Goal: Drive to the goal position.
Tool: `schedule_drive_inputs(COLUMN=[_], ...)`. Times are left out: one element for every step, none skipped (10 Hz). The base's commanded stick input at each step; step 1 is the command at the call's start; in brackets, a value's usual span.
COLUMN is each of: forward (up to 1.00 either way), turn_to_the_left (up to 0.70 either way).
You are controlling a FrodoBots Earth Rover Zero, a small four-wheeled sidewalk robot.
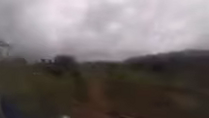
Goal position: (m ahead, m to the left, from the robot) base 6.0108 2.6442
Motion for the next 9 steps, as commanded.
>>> schedule_drive_inputs(forward=[0.7, 0.7, 0.7, 0.7, 0.7, 0.7, 0.7, 0.7, 0.7], turn_to_the_left=[0.0, 0.0, 0.0, 0.0, 0.0, 0.0, 0.0, 0.0, 0.0])
